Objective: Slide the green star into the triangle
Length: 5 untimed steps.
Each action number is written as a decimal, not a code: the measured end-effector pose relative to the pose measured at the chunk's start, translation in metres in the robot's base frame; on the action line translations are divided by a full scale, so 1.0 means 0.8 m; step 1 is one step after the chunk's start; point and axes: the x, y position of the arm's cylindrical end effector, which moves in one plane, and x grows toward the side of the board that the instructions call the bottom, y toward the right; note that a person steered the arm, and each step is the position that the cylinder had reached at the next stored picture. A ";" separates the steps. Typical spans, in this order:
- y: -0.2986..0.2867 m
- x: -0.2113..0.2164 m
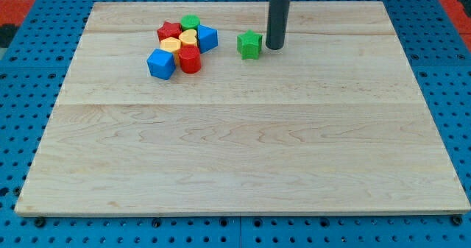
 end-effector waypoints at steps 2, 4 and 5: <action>-0.094 0.004; -0.094 0.004; -0.094 0.004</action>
